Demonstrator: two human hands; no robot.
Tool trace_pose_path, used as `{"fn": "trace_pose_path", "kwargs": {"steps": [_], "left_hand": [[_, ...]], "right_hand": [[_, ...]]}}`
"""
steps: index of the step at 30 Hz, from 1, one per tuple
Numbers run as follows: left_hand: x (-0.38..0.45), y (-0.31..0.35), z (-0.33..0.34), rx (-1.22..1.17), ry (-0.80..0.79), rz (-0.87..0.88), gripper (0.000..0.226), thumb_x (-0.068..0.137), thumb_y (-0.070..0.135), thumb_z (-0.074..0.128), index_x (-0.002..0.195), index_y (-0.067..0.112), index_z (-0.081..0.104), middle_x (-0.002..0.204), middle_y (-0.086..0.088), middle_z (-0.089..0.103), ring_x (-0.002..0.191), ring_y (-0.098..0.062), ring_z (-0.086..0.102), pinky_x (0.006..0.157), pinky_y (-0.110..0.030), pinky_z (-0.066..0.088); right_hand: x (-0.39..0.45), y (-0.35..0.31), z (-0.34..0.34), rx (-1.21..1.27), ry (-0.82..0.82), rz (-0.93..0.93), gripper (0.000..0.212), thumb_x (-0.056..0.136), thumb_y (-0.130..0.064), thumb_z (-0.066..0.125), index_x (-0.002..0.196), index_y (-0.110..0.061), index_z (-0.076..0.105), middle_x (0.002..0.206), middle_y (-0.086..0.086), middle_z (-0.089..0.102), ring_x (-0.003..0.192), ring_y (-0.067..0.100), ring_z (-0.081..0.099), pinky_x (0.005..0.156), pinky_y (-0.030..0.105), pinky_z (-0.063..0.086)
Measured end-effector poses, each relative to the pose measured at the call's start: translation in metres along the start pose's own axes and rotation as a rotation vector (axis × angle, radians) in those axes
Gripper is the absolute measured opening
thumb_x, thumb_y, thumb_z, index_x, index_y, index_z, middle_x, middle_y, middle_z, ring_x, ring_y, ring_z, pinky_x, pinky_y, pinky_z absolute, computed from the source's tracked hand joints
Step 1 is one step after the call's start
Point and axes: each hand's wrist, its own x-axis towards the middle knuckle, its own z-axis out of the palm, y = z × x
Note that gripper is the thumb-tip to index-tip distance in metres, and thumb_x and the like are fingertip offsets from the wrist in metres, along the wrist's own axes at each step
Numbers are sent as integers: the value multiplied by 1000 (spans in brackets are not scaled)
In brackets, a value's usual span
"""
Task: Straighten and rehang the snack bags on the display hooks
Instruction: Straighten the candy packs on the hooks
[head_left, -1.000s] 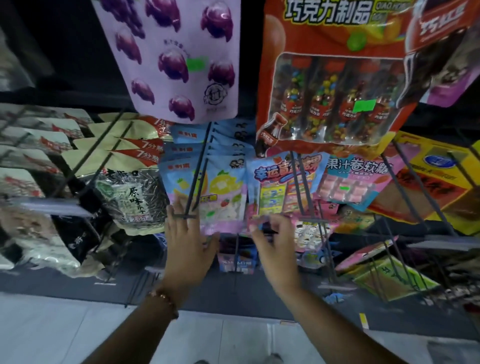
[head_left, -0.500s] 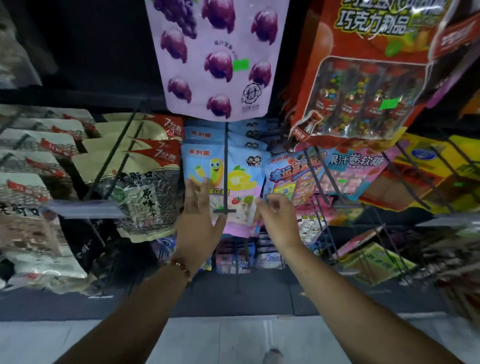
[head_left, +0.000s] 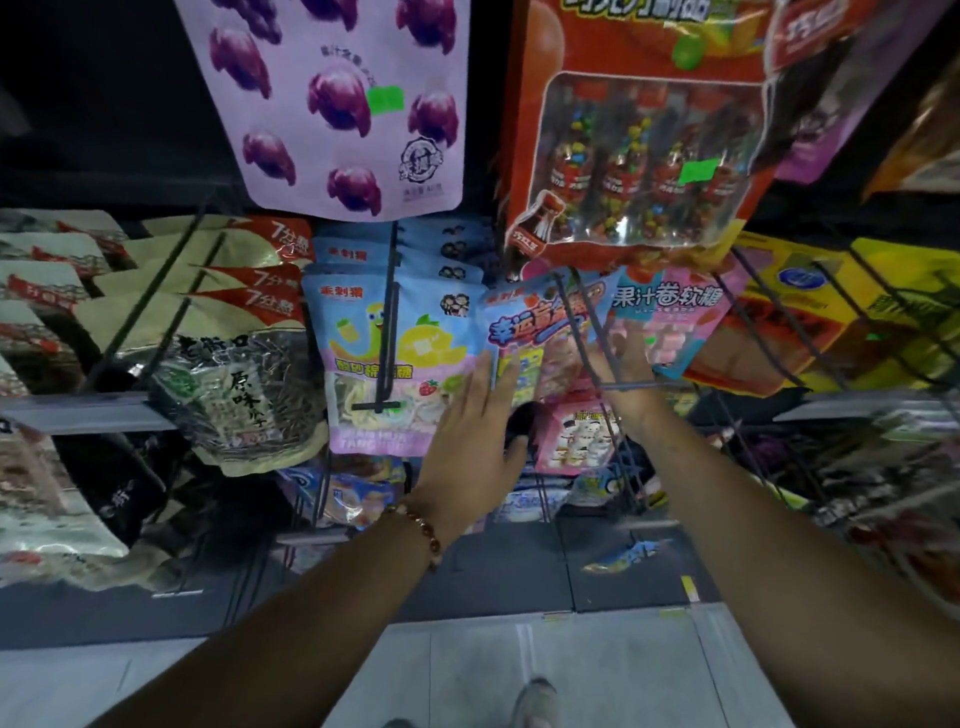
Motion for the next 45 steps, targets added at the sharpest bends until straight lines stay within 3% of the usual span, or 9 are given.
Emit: {"fn": "trace_pose_path", "kwargs": {"steps": [3, 6, 12, 16, 23, 32, 38, 41, 45], "left_hand": [[20, 10, 2, -61, 3, -74, 88, 97, 33, 52, 153, 32, -15, 161, 3, -23, 149, -23, -14, 122, -45, 9], [34, 16, 4, -76, -6, -132, 91, 94, 32, 56, 154, 31, -12, 161, 2, -23, 143, -14, -17, 120, -52, 12], [47, 19, 8, -48, -41, -177, 93, 92, 35, 57, 153, 37, -13, 161, 5, -20, 150, -21, -8, 118, -56, 13], [55, 24, 5, -59, -43, -192, 92, 91, 32, 57, 153, 39, -10, 161, 6, -23, 150, -20, -7, 118, -57, 15], [78, 23, -9, -70, -20, -167, 89, 91, 33, 61, 156, 32, 0, 163, -5, -10, 150, -27, 7, 118, -51, 20], [-18, -9, -15, -45, 91, 11, 51, 96, 32, 45, 146, 29, 38, 157, -4, 29, 141, -25, 30, 103, -49, 45], [-43, -48, -33, 263, 120, -146, 68, 92, 28, 60, 152, 26, 29, 148, -19, 36, 129, -43, 37, 103, -53, 35], [-39, -69, -38, 331, 14, -299, 76, 93, 37, 54, 154, 30, 8, 156, -21, 21, 142, -45, 17, 114, -53, 25], [-31, -87, -47, 342, -41, -308, 84, 95, 35, 54, 156, 28, -4, 158, -9, -29, 148, -35, -16, 120, -52, 10]], "right_hand": [[4, -10, -1, -55, -38, 21, 101, 64, -58, 71, 147, -15, 33, 120, 2, 54, 108, 21, 54, 97, 42, 47], [9, 5, -7, -89, -7, -6, 54, 79, -41, 75, 121, -12, 56, 91, -4, 57, 91, 19, 60, 94, 51, 48], [-12, 17, -12, -12, 66, -63, 9, 91, -32, 66, 95, -33, 58, 93, 3, 66, 82, 10, 63, 85, 39, 53], [-6, 14, -8, 48, 61, -12, 12, 90, -36, 68, 98, -29, 62, 85, -18, 59, 83, 4, 58, 94, 39, 49], [18, 7, -2, 53, 59, 5, 16, 85, -44, 72, 87, -30, 66, 91, -5, 67, 98, 29, 66, 87, 51, 55], [-31, 18, 1, -112, 368, -301, 17, 89, -13, 69, 88, -18, 52, 85, -12, 46, 76, -6, 51, 71, 12, 39], [-86, 45, 57, -236, -51, -224, 38, 93, -33, 64, 125, -21, 48, 123, -4, 51, 117, 14, 50, 100, 29, 41], [-83, 26, 82, -275, -193, -135, 71, 93, -40, 61, 152, -20, 26, 154, -5, 29, 140, 12, 30, 112, 28, 26], [-65, 9, 104, -264, -216, -150, 61, 92, -29, 65, 145, -25, 35, 130, -22, 49, 121, 5, 48, 94, 16, 38]]}}
